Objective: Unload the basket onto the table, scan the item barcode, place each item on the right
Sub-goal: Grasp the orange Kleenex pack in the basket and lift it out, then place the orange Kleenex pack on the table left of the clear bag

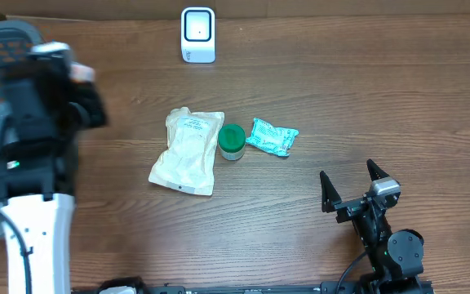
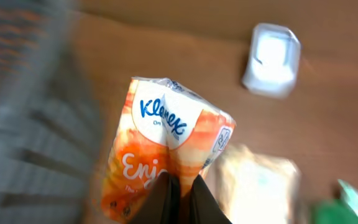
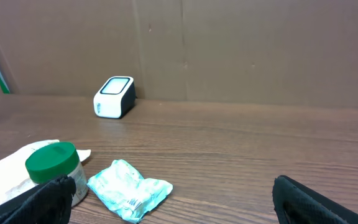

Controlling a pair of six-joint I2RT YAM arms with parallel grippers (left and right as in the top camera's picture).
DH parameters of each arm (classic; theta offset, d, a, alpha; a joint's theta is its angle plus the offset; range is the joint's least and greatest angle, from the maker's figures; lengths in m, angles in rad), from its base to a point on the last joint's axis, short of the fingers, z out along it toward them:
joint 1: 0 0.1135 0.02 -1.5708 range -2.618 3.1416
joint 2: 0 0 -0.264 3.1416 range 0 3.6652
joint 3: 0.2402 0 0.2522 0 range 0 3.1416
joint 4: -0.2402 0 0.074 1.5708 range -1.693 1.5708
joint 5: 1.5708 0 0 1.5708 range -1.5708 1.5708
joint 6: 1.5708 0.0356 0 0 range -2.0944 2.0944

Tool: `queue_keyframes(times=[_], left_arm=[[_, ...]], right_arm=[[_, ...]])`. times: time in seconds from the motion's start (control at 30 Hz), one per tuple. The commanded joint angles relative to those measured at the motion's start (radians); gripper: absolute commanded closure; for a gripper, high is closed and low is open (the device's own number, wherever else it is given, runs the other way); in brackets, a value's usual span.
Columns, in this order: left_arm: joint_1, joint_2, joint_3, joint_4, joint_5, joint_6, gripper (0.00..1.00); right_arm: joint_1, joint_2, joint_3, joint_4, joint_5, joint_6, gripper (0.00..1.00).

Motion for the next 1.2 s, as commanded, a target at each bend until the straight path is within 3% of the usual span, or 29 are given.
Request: queue_keyframes(times=[0.0, 0.13, 0.33, 0.87, 0.93, 1.07, 1.17], left_arm=[[-0.106, 0.024, -0.026, -0.048, -0.038, -0.042, 0.96], [-0.193, 0.087, -0.066, -0.105, -0.144, -0.107, 0.96], [-0.209, 0.207, -0.121, -0.134, -0.151, -0.223, 0.96], [-0.208, 0.575, -0.129, -0.013, -0.156, -0.256, 0.95], [-0.209, 0.595, -0.129, -0.003, -0.143, -0.259, 0.85], [-0.209, 0.602, -0.126, -0.004, -0.109, -0.258, 0.49], [-0.208, 0.595, -0.097, -0.025, -0.08, -0.258, 0.38]], right_arm=[[0.003, -0.01, -0.01, 0.006, 0.009, 0.001, 0.0], [0.003, -0.01, -0.01, 0.006, 0.009, 0.001, 0.0], [0.003, -0.01, -0.01, 0.006, 0.009, 0.002, 0.0], [0.003, -0.01, -0.01, 0.006, 0.01, 0.002, 0.0], [0.003, -0.01, -0.01, 0.006, 0.01, 0.001, 0.0], [0.003, -0.01, -0.01, 0.006, 0.009, 0.001, 0.0], [0.003, -0.01, -0.01, 0.006, 0.009, 0.002, 0.0]])
